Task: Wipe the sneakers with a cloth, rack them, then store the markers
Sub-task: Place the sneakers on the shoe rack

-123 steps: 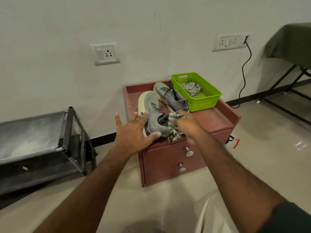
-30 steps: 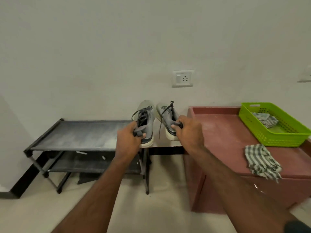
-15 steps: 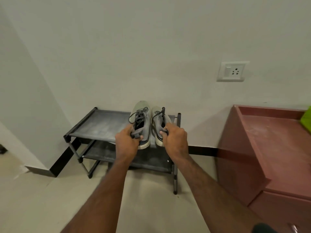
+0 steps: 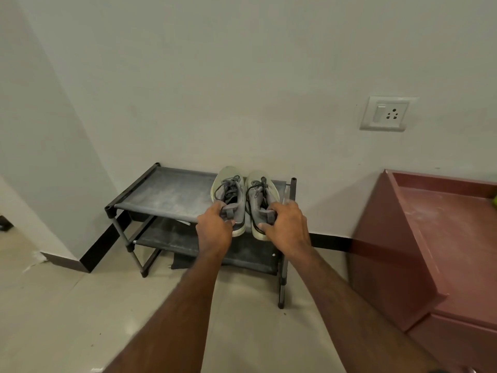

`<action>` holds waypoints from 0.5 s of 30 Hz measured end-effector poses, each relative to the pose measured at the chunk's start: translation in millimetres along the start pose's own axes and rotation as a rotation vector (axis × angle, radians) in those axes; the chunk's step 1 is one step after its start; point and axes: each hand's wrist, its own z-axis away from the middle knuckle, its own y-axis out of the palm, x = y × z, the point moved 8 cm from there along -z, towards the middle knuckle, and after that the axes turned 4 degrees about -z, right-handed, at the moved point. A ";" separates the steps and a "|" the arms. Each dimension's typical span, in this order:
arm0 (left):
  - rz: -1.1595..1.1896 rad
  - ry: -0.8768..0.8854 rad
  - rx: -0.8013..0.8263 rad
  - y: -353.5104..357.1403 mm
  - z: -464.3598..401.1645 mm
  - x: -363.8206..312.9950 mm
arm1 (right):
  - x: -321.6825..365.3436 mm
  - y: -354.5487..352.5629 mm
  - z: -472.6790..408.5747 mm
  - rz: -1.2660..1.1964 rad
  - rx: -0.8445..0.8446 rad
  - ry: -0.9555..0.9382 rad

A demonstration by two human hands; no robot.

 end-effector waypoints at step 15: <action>0.109 0.130 -0.037 -6.5 -16.4 -6.5 | 14.6 6.2 -7.8 -0.024 -0.241 -0.185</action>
